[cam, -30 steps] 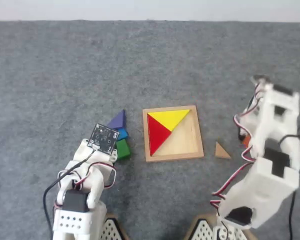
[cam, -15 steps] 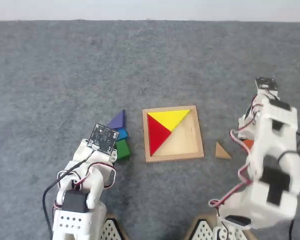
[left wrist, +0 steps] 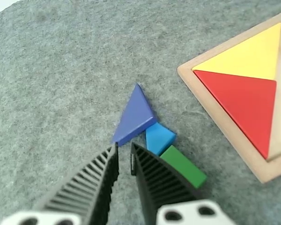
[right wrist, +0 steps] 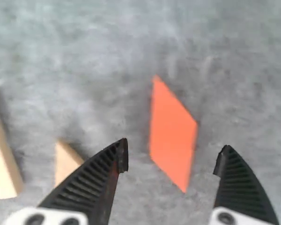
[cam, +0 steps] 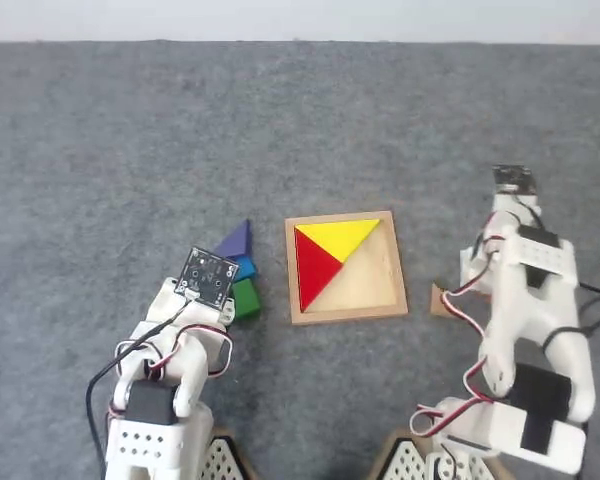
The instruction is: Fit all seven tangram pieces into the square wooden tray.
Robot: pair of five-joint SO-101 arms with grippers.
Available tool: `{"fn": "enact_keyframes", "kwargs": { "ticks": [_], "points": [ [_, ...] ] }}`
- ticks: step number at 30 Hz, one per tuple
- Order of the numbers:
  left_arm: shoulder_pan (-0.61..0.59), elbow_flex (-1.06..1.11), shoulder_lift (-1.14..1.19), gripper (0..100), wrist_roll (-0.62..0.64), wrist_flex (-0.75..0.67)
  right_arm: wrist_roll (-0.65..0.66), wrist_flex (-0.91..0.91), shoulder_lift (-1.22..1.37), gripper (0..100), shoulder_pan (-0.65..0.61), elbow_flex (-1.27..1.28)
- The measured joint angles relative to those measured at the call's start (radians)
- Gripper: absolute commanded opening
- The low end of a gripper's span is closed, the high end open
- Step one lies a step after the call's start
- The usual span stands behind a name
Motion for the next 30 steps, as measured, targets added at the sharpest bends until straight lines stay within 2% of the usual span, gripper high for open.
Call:
{"fn": "enact_keyframes", "kwargs": {
  "ticks": [6,11,23,30],
  "points": [
    [0.000,0.000,0.000,5,0.000,0.000,0.006,0.000,0.038,29.9,-0.109,0.000],
    [0.000,0.000,0.000,5,0.000,0.000,0.009,-0.002,0.078,29.9,-0.115,-0.012],
    [0.002,0.000,0.000,5,0.000,0.000,0.055,-0.037,0.107,29.9,0.063,-0.012],
    [0.000,0.000,0.000,5,0.000,0.000,0.055,-0.044,0.107,29.9,0.072,-0.012]
  ]
}}
